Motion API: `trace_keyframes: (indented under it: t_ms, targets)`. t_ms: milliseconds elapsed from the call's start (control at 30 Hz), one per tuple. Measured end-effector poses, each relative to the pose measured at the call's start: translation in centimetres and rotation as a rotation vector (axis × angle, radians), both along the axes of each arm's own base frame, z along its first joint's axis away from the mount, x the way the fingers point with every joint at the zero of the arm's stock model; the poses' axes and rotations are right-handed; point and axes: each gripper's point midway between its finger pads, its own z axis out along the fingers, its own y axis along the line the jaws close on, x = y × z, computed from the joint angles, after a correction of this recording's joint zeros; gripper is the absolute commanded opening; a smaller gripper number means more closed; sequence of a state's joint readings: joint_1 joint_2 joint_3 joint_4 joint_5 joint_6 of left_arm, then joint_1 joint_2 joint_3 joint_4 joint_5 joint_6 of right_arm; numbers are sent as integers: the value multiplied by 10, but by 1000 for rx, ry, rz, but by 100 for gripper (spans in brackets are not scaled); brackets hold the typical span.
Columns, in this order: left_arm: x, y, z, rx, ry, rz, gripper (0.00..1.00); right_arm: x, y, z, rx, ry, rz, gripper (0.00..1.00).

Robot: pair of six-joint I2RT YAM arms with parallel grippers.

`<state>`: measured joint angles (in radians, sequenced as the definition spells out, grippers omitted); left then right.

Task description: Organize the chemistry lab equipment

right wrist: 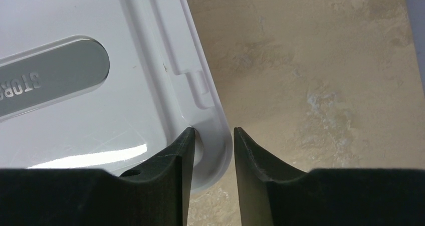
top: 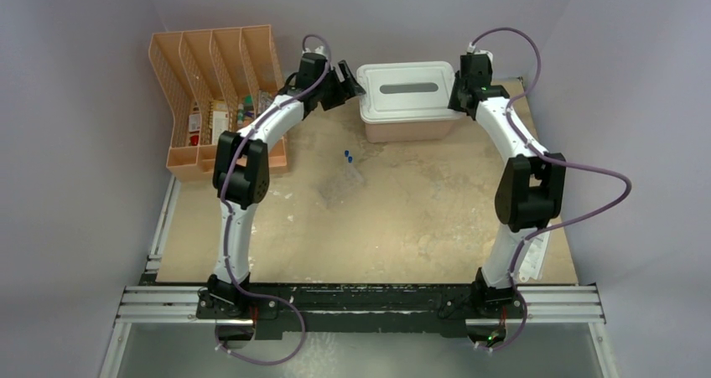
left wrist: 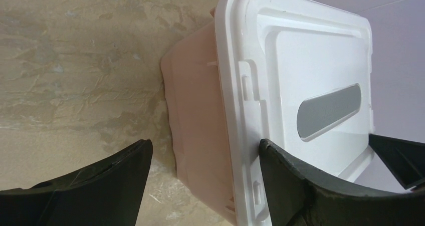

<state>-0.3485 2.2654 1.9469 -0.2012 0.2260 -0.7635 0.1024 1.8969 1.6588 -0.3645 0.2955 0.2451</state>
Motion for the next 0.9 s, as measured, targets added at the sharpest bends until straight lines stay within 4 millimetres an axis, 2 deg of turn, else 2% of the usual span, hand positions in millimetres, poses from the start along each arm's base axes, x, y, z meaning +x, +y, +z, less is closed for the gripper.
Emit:
trace_keyframes:
  t_ms: [233,400,533,600,700,767,900]
  targets:
    - [-3,12,10,111,-20,14,83,-8,-2,9,11,32,9,48]
    - [-8,31,43,159,-55,48,84,-7,-2,57,17,-43,12,54]
    - [-26,46,87,178,-86,85,84,-38,-5,98,26,-113,13,57]
    - [-43,57,108,188,-97,110,84,-64,-7,115,31,-148,13,58]
    - [-86,83,133,217,-104,160,84,-103,-10,131,41,-195,11,59]
    - [-116,102,146,237,-114,196,85,-125,-11,133,51,-211,10,59]
    - [-178,142,171,269,-156,279,85,-169,-7,119,102,-201,16,54]
